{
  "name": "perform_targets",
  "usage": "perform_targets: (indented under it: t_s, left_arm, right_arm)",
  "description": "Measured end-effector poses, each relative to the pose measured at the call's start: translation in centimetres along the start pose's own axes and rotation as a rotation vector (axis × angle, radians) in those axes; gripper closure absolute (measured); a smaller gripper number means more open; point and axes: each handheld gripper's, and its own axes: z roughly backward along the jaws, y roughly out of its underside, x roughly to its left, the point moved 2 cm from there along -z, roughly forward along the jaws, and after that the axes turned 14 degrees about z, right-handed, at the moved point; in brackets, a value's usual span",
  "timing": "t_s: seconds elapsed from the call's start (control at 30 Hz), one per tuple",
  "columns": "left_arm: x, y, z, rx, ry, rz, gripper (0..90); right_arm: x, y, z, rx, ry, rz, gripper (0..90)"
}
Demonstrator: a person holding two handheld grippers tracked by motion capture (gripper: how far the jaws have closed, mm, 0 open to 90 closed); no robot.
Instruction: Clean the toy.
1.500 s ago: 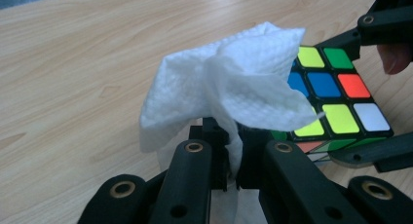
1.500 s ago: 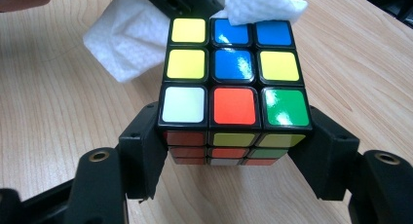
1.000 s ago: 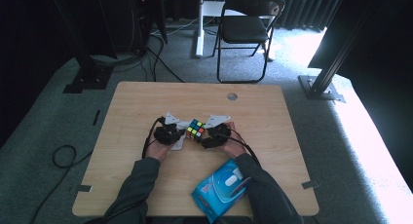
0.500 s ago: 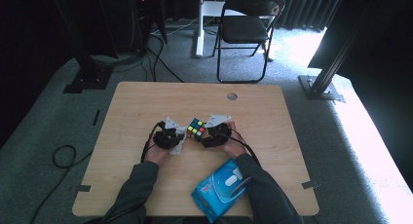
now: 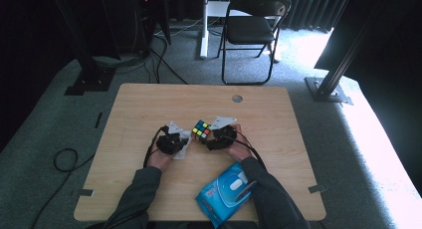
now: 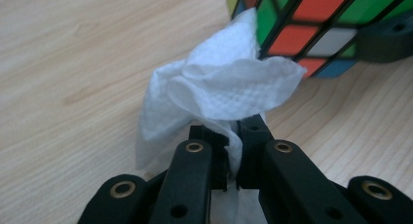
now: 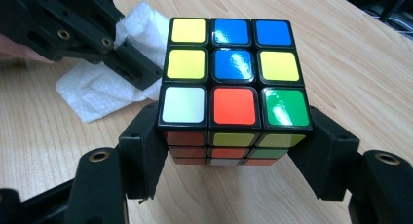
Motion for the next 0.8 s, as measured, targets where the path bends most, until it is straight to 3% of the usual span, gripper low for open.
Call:
perform_targets:
  t_s: [0.8]
  left_arm:
    - [-0.6, -3.3, 2.1, -0.092, 0.035, -0.017, 85.6]
  right_arm:
    - [0.4, -0.1, -0.3, 0.015, -0.040, 0.034, 34.3]
